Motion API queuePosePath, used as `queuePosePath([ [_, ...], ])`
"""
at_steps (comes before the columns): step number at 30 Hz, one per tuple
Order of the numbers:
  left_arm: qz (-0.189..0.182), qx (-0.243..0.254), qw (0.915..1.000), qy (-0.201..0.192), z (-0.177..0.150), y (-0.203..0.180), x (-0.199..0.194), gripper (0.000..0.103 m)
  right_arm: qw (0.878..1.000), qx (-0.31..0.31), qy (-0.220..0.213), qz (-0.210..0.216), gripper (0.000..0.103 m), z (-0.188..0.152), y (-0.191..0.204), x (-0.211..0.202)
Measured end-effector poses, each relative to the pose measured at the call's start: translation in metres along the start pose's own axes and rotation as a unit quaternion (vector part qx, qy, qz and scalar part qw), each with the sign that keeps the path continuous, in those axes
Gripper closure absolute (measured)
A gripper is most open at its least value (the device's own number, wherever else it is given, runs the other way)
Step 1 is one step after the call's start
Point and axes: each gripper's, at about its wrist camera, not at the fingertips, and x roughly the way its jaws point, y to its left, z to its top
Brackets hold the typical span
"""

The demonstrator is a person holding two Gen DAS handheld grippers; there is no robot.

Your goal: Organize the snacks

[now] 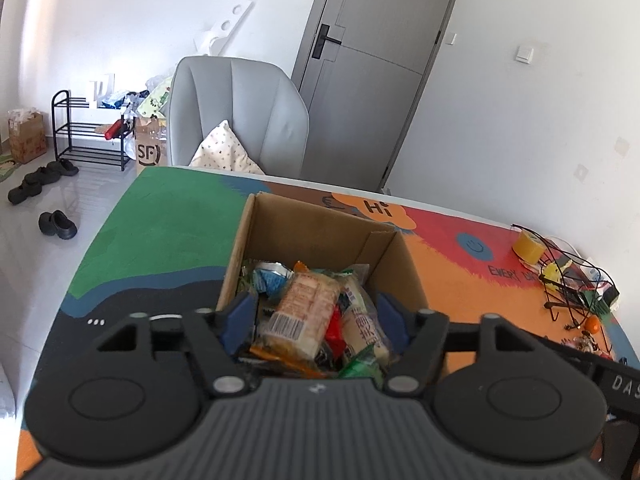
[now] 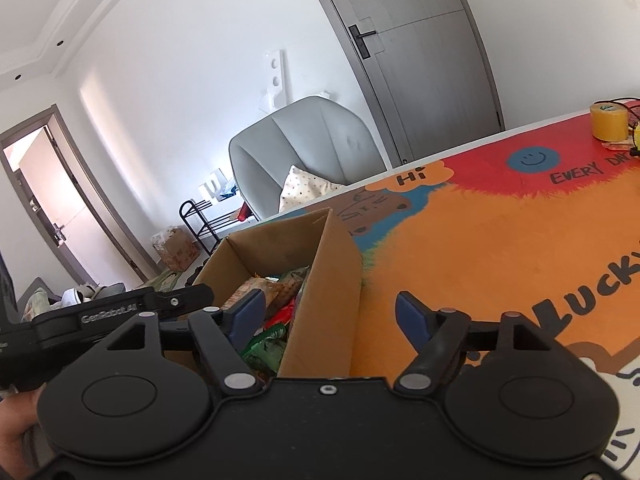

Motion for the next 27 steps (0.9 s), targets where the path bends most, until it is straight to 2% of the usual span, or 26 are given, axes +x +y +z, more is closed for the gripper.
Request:
queuePosePath([
  [4, -0.005, 0.005, 0.9999, -0.008, -0.002, -0.005, -0.012, 0.019, 1.0, -0.003, -0.009, -0.004, 0.016, -0.001, -0.001, -0.011],
  [9, -0.004, 0.006, 0.9999, -0.014, -0.008, -0.008, -0.027, 0.013, 1.0, -0.012, -0.022, -0.012, 0.001, -0.002, 0.0, -0.029],
  [18, -0.012, 0.014, 0.9997, -0.015, -0.015, -0.016, -0.051, 0.005, 0.999, -0.007, -0.032, -0.033, 0.0, -0.006, -0.005, -0.058],
  [27, -0.022, 0.025, 0.9992, -0.023, -0.022, -0.026, -0.078, 0.005, 0.998, -0.004, -0.049, -0.046, 0.0, -0.011, -0.008, -0.094],
])
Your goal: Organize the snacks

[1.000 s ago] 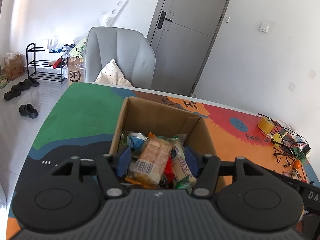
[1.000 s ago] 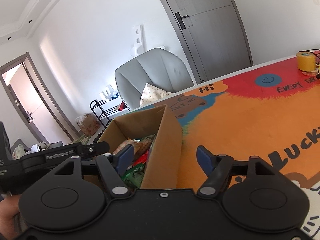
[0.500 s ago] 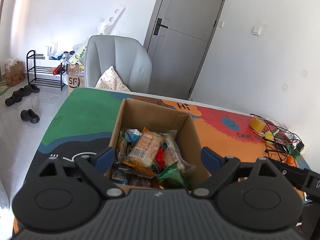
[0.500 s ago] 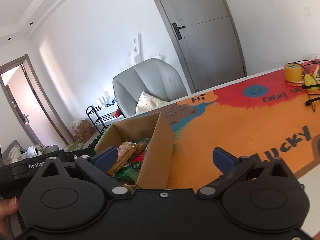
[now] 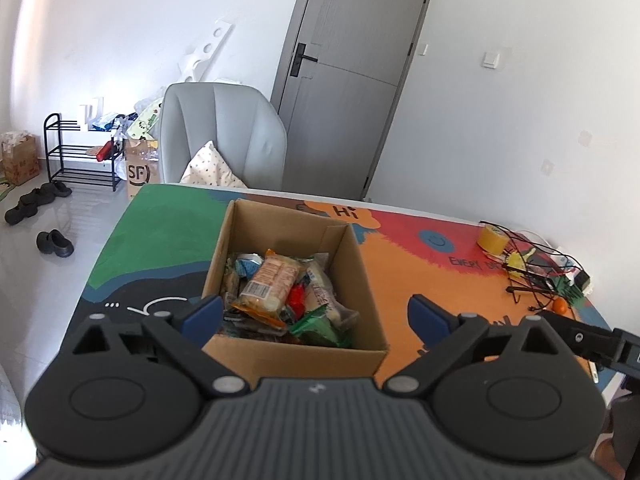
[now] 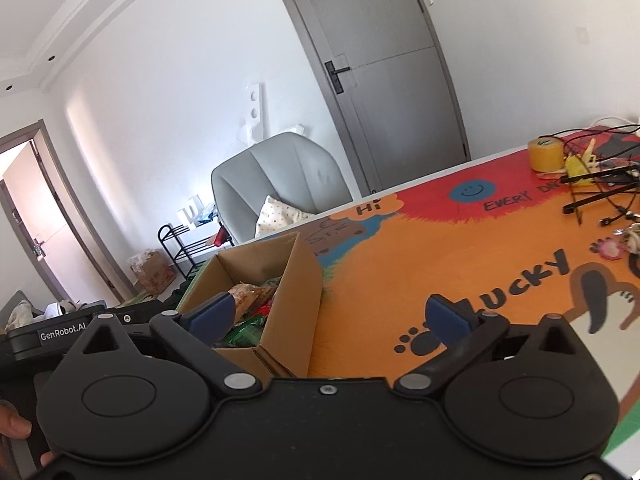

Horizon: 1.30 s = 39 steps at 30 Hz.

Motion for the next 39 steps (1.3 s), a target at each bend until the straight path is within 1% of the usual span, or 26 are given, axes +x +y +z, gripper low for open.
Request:
queuePosePath([
  [6, -0.002, 0.01, 0.9999, -0.003, -0.004, -0.004, -0.02, 0.005, 1.0, -0.013, -0.011, -0.007, 0.0, -0.003, 0.004, -0.027],
  [8, -0.006, 0.006, 0.9999, -0.006, -0.006, -0.003, -0.028, 0.005, 1.0, -0.018, -0.014, -0.01, 0.0, -0.003, 0.006, -0.035],
  [10, -0.006, 0.001, 0.9999, -0.011, -0.006, -0.001, -0.037, 0.0, 1.0, -0.022, -0.016, -0.013, 0.0, -0.003, 0.007, -0.043],
  [13, -0.006, 0.004, 0.9997, -0.022, -0.006, 0.003, -0.05, 0.0, 0.999, -0.025, -0.018, -0.013, 0.0, -0.002, 0.01, -0.054],
  [17, -0.012, 0.003, 0.9996, -0.025, -0.006, 0.005, -0.062, 0.0, 0.999, -0.024, -0.031, -0.02, 0.0, -0.003, 0.016, -0.065],
  [21, -0.01, 0.023, 0.9992, -0.03, -0.007, 0.003, -0.077, 0.0, 0.999, -0.035, -0.027, -0.008, 0.0, -0.007, 0.024, -0.07],
  [23, -0.012, 0.031, 0.9989, -0.033, -0.009, 0.002, -0.084, 0.0, 0.999, -0.04, -0.027, -0.007, 0.0, -0.009, 0.028, -0.073],
  [27, -0.019, 0.049, 0.9979, -0.037, -0.012, 0.003, -0.098, 0.0, 0.999, -0.047, -0.013, -0.01, 0.0, -0.013, 0.034, -0.077],
  [33, 0.003, 0.072, 0.9964, -0.045, -0.012, 0.002, -0.109, 0.0, 0.998, -0.059, -0.012, -0.015, 0.0, -0.015, 0.033, -0.091],
  [36, 0.015, 0.085, 0.9956, -0.038, -0.015, 0.0, -0.106, 0.0, 0.998, -0.064, -0.016, -0.016, 0.0, -0.013, 0.033, -0.095],
  [39, 0.019, 0.093, 0.9949, -0.034, -0.018, 0.0, -0.103, 0.0, 0.998, -0.063, -0.014, -0.014, 0.0, -0.013, 0.032, -0.095],
])
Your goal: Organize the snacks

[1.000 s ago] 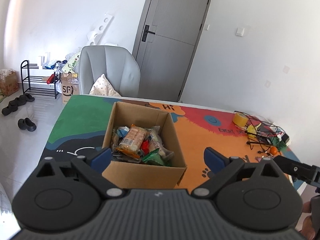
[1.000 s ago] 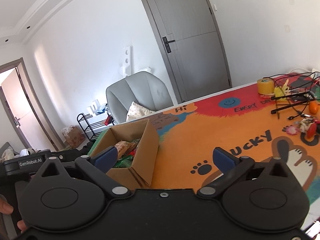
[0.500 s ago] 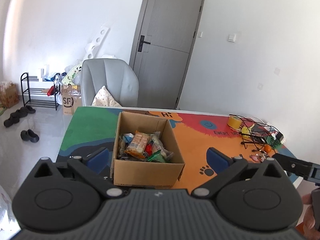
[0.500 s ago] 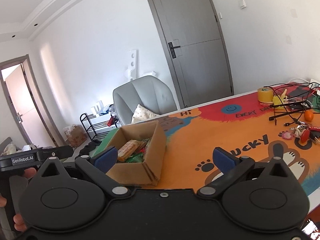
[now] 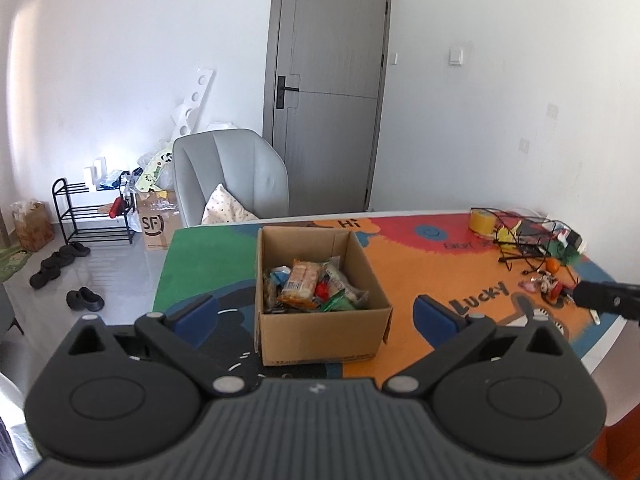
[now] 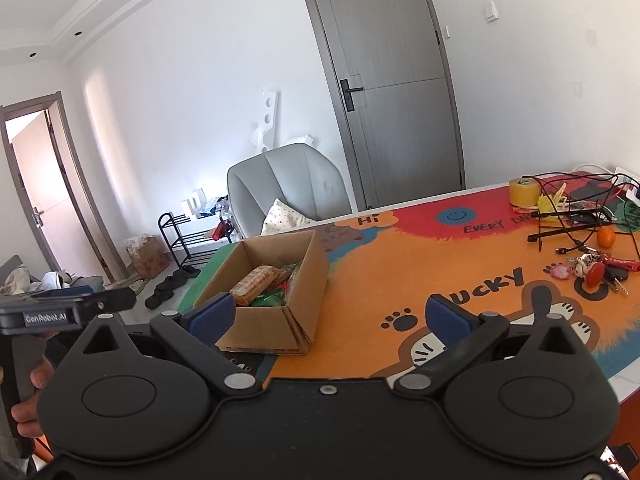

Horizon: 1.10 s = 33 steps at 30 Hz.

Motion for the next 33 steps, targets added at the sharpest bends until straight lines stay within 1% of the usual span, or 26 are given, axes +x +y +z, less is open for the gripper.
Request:
queuePosePath([
  [4, -0.004, 0.002, 1.0, 0.004, -0.0031, 0.0002, 0.0002, 0.0, 1.0, 0.001, 0.004, 0.001, 0.0, -0.0007, -0.0004, 0.0014],
  [7, -0.007, 0.005, 1.0, 0.005, -0.0039, -0.0005, 0.0003, 0.0, 1.0, 0.016, 0.017, 0.02, 0.0, 0.0004, -0.0045, 0.0037],
  [22, -0.013, 0.001, 0.9997, 0.019, -0.0066, -0.0002, 0.0054, 0.0, 1.0, 0.008, 0.024, 0.006, 0.0, -0.0041, -0.0039, 0.0071],
  [33, -0.012, -0.001, 0.9997, 0.019, -0.0072, 0.0002, 0.0065, 0.0, 1.0, 0.002, 0.023, 0.008, 0.0, -0.0047, -0.0026, 0.0076],
])
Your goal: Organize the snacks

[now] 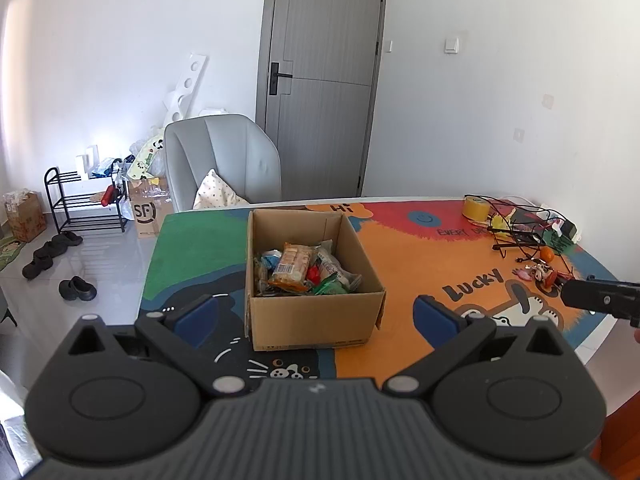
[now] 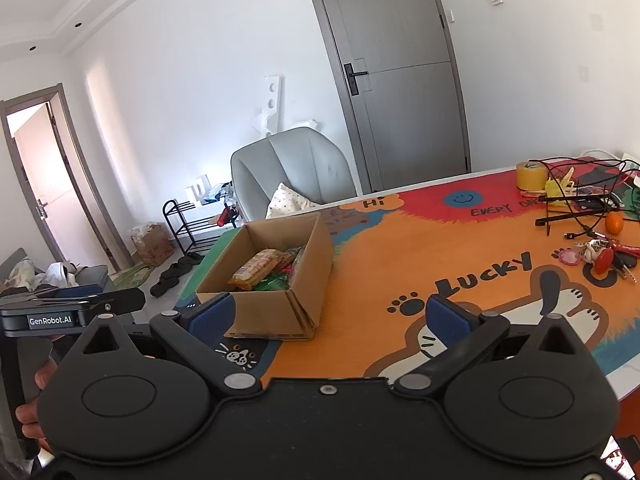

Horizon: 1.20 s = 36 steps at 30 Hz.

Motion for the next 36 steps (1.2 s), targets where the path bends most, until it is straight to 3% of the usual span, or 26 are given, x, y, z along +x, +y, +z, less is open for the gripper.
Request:
queuePosePath([
  [36, -0.008, -0.003, 1.0, -0.005, 0.0013, -0.0001, -0.0089, 0.0, 1.0, -0.012, -0.006, -0.005, 0.0, 0.0045, 0.0033, -0.0048],
])
